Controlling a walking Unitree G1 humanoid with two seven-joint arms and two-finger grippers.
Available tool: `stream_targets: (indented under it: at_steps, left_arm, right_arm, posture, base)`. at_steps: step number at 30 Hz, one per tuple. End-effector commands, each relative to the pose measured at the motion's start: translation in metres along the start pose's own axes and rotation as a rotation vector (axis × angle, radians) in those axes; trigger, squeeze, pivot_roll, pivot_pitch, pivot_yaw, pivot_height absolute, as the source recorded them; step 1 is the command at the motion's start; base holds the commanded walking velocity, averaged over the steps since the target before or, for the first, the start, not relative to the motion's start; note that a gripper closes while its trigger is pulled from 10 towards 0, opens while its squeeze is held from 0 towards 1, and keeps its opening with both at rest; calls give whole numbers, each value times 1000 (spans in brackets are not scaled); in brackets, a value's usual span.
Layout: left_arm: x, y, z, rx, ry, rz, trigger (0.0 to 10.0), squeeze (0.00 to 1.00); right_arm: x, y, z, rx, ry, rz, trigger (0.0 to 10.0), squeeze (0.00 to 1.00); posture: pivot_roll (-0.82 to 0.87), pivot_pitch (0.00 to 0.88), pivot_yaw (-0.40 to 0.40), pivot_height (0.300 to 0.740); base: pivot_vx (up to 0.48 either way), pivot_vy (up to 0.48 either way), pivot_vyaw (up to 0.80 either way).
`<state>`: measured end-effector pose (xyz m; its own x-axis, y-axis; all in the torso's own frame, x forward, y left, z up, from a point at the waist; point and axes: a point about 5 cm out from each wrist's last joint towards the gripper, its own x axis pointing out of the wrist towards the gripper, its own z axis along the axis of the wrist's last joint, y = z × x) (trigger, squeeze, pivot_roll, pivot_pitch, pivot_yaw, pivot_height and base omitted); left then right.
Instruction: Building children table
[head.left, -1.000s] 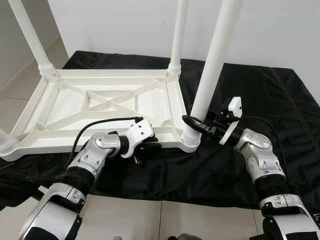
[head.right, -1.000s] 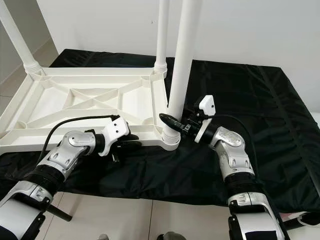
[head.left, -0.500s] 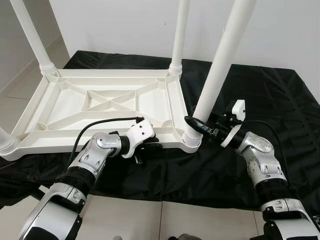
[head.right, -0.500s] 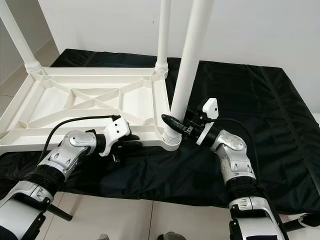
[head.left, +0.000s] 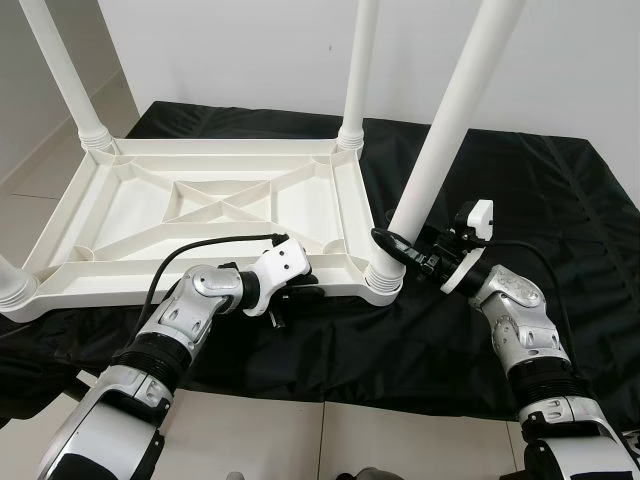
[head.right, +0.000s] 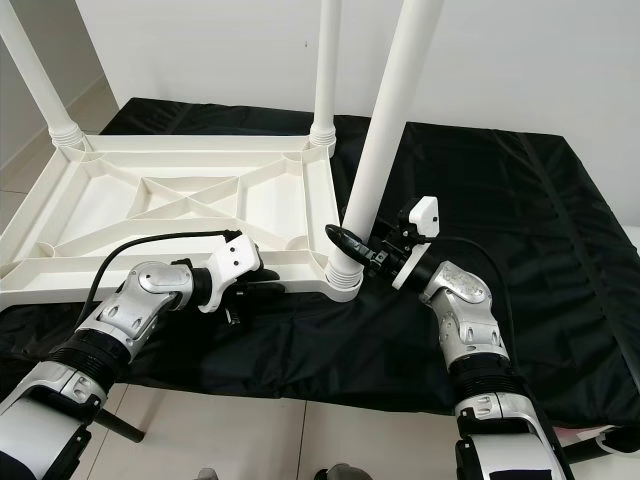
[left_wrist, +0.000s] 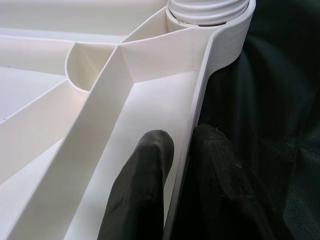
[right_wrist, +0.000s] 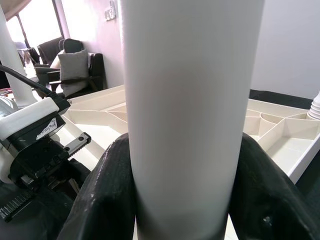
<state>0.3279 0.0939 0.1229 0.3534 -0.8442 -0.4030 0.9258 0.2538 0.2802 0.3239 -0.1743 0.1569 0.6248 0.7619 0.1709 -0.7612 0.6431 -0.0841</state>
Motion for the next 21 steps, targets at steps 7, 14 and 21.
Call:
stream_targets:
  at_steps: [7,14,21]
  left_arm:
    - [3,-10,13,68,-43,-163,10000,0]
    - [3,-10,13,66,-42,-165,10000,0]
    - [4,-10,14,67,-45,-166,10000,0]
  right_arm:
    - [-22,-5,-27,60,145,-119,10000,0]
    - [-16,-7,-12,42,90,-112,10000,0]
    - [-21,4,-27,44,147,-74,10000,0]
  posture:
    - [-85,26,-2,740]
    - [-90,28,1,740]
    - [-88,30,0,740]
  base:
    - [0,0,0]
    - [0,0,0]
    - [0,0,0]
